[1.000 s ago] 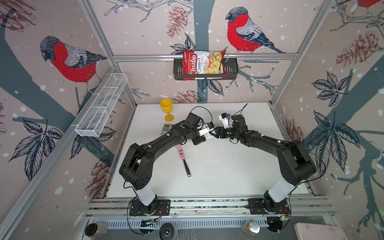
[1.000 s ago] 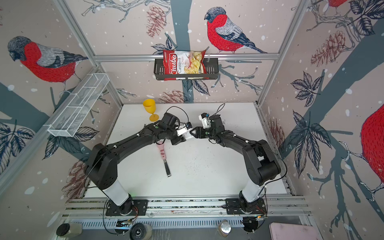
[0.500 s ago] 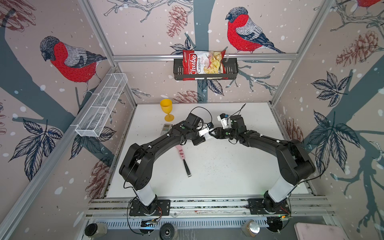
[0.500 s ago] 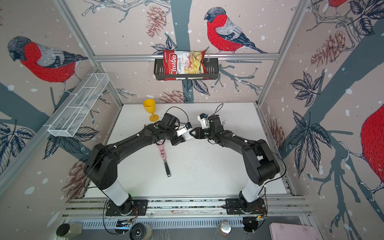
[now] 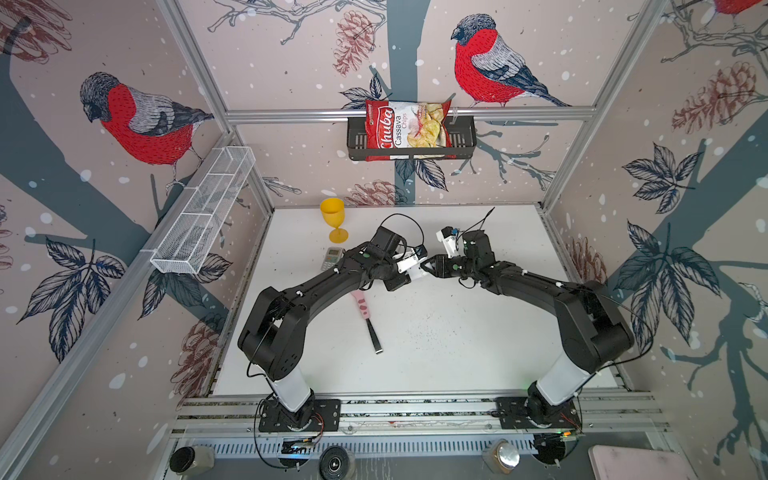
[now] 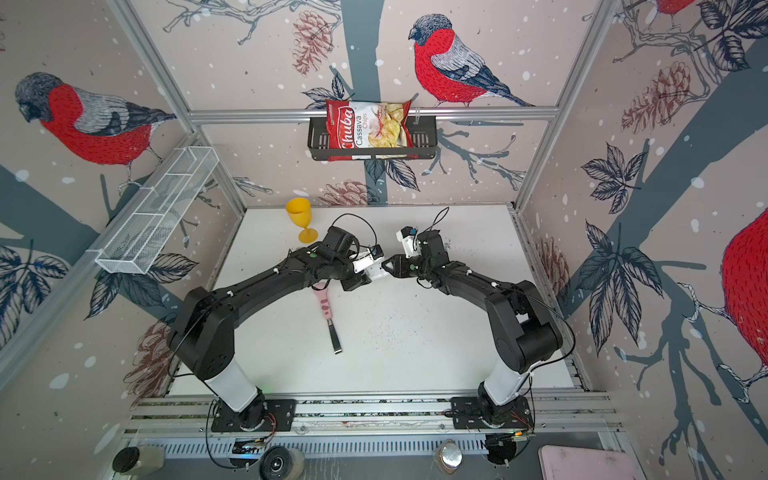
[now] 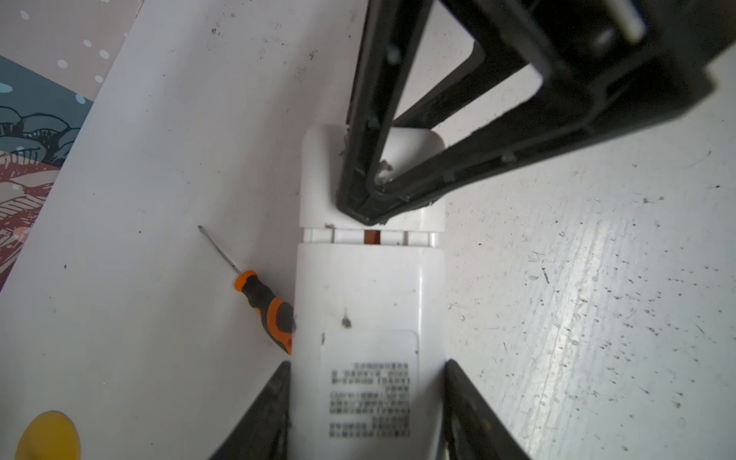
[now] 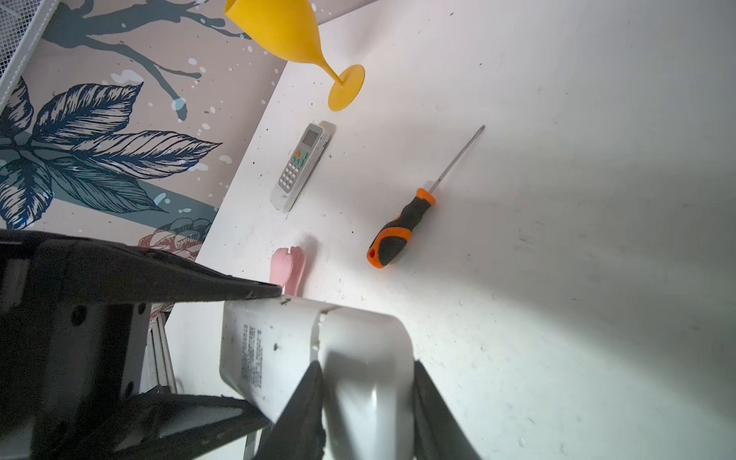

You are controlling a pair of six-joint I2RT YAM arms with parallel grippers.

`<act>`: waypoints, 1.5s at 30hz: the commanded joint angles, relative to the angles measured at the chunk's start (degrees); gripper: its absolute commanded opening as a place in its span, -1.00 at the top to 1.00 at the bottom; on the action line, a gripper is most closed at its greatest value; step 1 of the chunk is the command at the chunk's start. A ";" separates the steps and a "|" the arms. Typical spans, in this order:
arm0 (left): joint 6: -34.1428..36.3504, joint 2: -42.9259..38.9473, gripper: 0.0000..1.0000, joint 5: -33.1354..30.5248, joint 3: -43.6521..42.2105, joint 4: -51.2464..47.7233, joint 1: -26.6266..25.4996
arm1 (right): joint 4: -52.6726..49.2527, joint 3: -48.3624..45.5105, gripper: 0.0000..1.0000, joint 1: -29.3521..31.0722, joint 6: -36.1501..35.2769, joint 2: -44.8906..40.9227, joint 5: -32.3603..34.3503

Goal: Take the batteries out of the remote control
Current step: 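Slide the battery cover off with the right gripper while the left gripper holds the remote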

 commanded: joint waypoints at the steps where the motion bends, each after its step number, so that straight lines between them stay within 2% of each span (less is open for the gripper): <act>1: -0.24 -0.25 0.39 0.46 0.09 2.41 -0.04 | -0.23 -0.65 0.28 -0.41 -1.02 -1.21 1.85; 13: -0.32 0.33 0.39 0.19 -0.02 2.66 0.03 | 0.42 -2.06 0.52 -1.64 -0.97 -3.78 0.28; 14: -0.45 0.51 0.39 0.19 0.01 2.62 0.00 | 0.52 -2.07 0.50 -1.61 -1.05 -3.80 0.13; 15: -0.44 0.61 0.39 0.23 0.09 2.64 0.00 | 0.48 -2.07 0.39 -1.63 -1.18 -3.81 -0.13; 17: -0.45 0.69 0.40 0.28 0.18 2.53 0.07 | 0.30 -2.15 0.04 -1.43 -1.59 -3.69 -0.18; 19: -0.45 0.58 0.40 0.35 0.18 2.63 0.03 | 0.54 -2.33 -0.07 -1.21 -1.76 -3.56 0.18; 26: -0.32 0.51 0.40 0.19 0.18 2.62 0.09 | 0.58 -0.46 -0.08 0.35 -1.70 -1.46 0.49; 36: -0.37 0.18 0.40 0.27 0.14 2.74 0.07 | -0.65 0.72 0.11 1.20 -2.20 -0.62 2.17; 40: -0.30 -0.01 0.40 0.27 0.01 2.81 0.07 | -2.50 1.74 -0.11 2.21 -3.64 -0.25 4.06; 45: -0.36 -0.16 0.41 0.27 -0.08 2.91 0.09 | -4.18 2.91 -0.11 3.15 -4.83 0.36 6.02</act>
